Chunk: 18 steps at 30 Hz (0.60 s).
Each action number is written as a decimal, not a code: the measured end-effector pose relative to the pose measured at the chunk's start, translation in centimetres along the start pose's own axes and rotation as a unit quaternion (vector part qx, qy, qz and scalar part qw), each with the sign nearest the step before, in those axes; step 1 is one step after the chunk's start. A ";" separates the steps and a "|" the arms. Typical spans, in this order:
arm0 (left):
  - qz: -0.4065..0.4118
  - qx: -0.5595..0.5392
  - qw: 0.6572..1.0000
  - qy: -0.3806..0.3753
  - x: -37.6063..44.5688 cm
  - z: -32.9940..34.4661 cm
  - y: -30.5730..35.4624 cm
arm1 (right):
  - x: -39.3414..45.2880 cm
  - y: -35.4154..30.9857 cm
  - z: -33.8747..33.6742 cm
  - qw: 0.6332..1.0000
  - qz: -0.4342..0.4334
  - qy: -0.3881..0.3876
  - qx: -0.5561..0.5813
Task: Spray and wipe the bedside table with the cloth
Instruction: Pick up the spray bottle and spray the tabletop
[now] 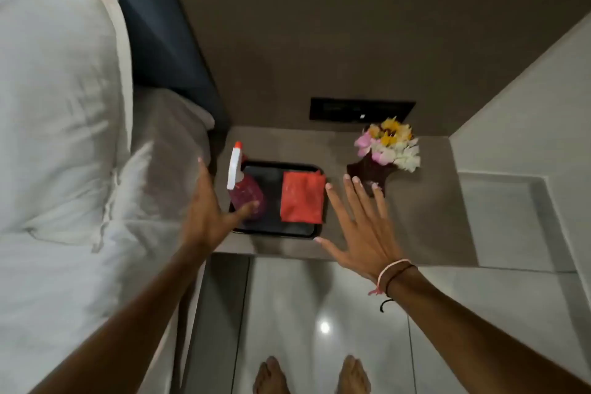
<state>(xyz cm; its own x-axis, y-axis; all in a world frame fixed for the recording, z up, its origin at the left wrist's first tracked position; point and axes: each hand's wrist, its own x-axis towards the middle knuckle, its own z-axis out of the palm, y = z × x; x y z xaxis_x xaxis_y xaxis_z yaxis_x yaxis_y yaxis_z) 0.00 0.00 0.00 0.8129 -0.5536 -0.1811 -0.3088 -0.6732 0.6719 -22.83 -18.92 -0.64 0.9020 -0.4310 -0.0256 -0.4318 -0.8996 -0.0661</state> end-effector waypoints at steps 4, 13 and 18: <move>0.016 -0.101 0.995 -0.019 4.4 1.9 -2.1 | 0.2 0.3 5.6 0.999 0.031 -0.015 -0.013; 0.106 -0.139 0.985 0.007 8.2 5.5 -2.2 | -4.3 1.4 12.7 0.984 0.153 -0.093 -0.003; 0.115 -0.120 0.986 -0.006 7.8 4.7 0.1 | -5.0 3.8 12.0 0.976 0.202 -0.075 0.001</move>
<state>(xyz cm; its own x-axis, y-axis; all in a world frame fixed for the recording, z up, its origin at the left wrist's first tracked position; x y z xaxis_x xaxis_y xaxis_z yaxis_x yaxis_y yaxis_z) 3.93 -6.72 -4.73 0.7285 -0.6850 -0.0127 -0.3563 -0.3946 0.8469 -28.92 -19.34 -12.77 0.6484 -0.7359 -0.1949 -0.7529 -0.6577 -0.0216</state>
